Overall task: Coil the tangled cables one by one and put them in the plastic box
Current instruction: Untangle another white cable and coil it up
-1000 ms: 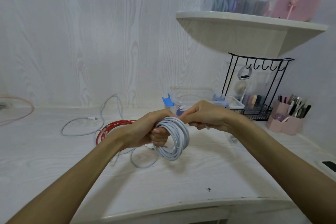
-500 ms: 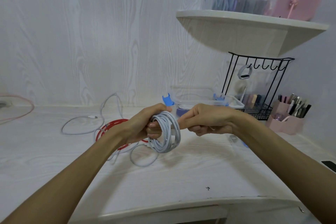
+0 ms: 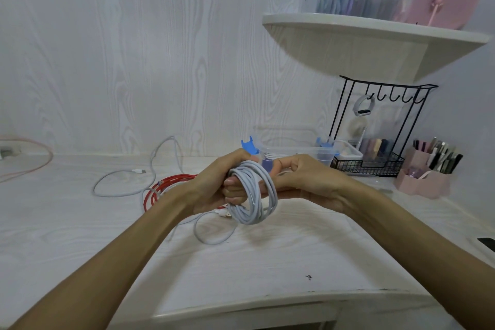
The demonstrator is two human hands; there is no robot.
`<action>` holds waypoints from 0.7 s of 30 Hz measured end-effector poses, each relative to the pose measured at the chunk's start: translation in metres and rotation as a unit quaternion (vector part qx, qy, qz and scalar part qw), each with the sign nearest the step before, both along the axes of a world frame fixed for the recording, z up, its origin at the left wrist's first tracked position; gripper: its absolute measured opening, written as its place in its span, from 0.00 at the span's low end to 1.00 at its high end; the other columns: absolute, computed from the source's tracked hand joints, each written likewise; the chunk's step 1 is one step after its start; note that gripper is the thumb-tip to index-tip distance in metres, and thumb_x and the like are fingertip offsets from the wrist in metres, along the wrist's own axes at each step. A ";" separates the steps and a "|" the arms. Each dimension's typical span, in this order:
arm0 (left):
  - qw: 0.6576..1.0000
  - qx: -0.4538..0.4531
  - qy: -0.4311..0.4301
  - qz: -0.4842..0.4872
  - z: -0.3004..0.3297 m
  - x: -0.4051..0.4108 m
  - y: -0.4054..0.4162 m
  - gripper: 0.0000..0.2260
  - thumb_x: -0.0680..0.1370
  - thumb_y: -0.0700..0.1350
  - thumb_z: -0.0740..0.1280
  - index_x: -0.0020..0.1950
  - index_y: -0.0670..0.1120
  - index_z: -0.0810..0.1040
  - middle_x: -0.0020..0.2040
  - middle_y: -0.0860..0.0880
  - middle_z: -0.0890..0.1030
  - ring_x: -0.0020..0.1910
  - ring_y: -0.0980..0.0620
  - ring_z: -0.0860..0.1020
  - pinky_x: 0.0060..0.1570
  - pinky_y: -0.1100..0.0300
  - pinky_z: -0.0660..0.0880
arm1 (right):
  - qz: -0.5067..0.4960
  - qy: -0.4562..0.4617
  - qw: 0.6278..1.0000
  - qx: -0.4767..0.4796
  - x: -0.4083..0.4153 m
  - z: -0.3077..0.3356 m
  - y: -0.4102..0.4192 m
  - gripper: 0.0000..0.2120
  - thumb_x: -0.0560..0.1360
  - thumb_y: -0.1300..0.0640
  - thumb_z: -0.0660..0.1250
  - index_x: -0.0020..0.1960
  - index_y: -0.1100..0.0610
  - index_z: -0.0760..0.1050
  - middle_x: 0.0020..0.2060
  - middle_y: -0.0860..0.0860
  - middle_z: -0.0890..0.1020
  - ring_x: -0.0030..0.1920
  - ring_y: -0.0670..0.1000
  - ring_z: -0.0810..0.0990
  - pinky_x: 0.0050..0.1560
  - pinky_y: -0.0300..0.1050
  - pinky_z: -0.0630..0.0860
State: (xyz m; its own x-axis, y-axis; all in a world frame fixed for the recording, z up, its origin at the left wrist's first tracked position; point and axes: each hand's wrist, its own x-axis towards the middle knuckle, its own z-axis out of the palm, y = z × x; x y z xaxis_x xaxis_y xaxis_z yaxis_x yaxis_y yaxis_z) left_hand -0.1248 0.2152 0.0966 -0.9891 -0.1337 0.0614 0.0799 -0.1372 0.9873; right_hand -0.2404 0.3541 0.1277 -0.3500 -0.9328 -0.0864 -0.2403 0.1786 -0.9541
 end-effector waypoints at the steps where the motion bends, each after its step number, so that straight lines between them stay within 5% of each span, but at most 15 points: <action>1: 1.000 0.003 -0.001 -0.001 -0.001 -0.001 0.000 0.23 0.71 0.51 0.59 0.17 0.49 0.62 0.17 0.52 0.58 0.18 0.57 0.55 0.25 0.61 0.51 | -0.001 -0.007 1.000 -0.006 0.001 -0.001 0.000 0.07 0.69 0.66 0.72 0.36 0.60 0.76 0.31 0.52 0.83 0.35 0.46 0.83 0.39 0.35 0.79; 8: 0.999 0.026 0.019 0.007 0.001 -0.003 0.002 0.25 0.74 0.51 0.63 0.17 0.49 0.63 0.17 0.53 0.60 0.18 0.57 0.56 0.23 0.62 0.52 | -0.053 -0.002 0.999 0.005 0.003 -0.008 -0.003 0.08 0.70 0.66 0.72 0.35 0.58 0.77 0.28 0.49 0.82 0.30 0.43 0.81 0.34 0.34 0.77; 10: 0.999 -0.001 -0.006 0.049 0.003 -0.004 0.004 0.25 0.71 0.55 0.65 0.18 0.48 0.62 0.19 0.52 0.59 0.21 0.55 0.56 0.23 0.63 0.54 | -0.044 -0.010 0.999 0.022 0.003 -0.009 -0.004 0.03 0.71 0.66 0.71 0.44 0.63 0.79 0.37 0.54 0.85 0.37 0.46 0.83 0.38 0.36 0.79; 12: 0.996 -0.032 -0.026 0.085 0.004 -0.006 0.005 0.25 0.71 0.58 0.65 0.18 0.49 0.62 0.19 0.51 0.59 0.20 0.55 0.57 0.22 0.65 0.57 | -0.030 -0.038 0.998 0.041 0.005 -0.010 -0.005 0.14 0.73 0.66 0.69 0.59 0.67 0.76 0.52 0.60 0.83 0.50 0.52 0.83 0.49 0.41 0.80; 14: 0.995 -0.044 -0.024 0.085 0.005 -0.008 0.006 0.27 0.74 0.58 0.63 0.18 0.50 0.62 0.18 0.52 0.60 0.17 0.56 0.57 0.19 0.68 0.58 | -0.009 -0.084 0.995 0.046 0.007 -0.011 -0.005 0.17 0.75 0.65 0.66 0.63 0.66 0.75 0.57 0.60 0.81 0.55 0.54 0.81 0.53 0.41 0.79; 21: 0.999 -0.048 -0.023 0.013 0.011 -0.001 0.011 0.26 0.61 0.72 0.59 0.21 0.50 0.62 0.21 0.54 0.61 0.22 0.56 0.57 0.24 0.67 0.58 | 0.057 -0.282 0.958 -0.015 0.007 -0.013 0.004 0.10 0.66 0.61 0.68 0.44 0.57 0.86 0.43 0.51 0.86 0.42 0.45 0.85 0.40 0.35 0.80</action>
